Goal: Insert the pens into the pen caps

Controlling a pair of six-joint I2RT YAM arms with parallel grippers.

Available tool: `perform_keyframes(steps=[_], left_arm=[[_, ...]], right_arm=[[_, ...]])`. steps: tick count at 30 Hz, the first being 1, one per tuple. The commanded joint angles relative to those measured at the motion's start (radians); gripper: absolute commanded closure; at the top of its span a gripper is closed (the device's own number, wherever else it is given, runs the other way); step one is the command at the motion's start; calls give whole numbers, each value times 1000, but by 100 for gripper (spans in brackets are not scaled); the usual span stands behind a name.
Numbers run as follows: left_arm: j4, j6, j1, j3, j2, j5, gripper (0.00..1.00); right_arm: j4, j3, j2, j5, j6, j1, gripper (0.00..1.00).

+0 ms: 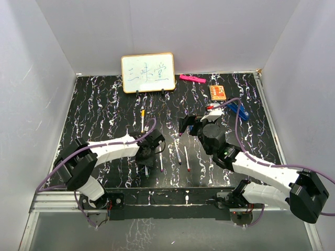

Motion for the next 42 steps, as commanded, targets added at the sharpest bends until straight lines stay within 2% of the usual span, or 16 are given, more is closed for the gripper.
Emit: perform_keyframes(steps=[1, 9, 14, 16, 19, 21, 37, 42], left_arm=[[-79, 7, 1, -60, -8, 56, 71], [-18, -3, 5, -80, 54, 60, 70], [-6, 3, 18, -65, 94, 48, 66], [-9, 9, 21, -60, 103, 42, 71], [8, 15, 26, -64, 108, 44, 93], [26, 18, 30, -70, 118, 44, 98], [74, 46, 46, -74, 228, 37, 100], [98, 52, 48, -85, 184, 51, 100]], right_arm=[[58, 10, 2, 6, 9, -2, 2], [60, 11, 17, 2, 9, -2, 2], [56, 3, 5, 12, 5, -2, 2], [55, 0, 0, 19, 4, -2, 2], [54, -6, -2, 29, 4, -2, 2], [55, -8, -3, 30, 4, -2, 2], [14, -24, -9, 62, 10, -2, 2], [-25, -23, 2, 114, 32, -2, 2]])
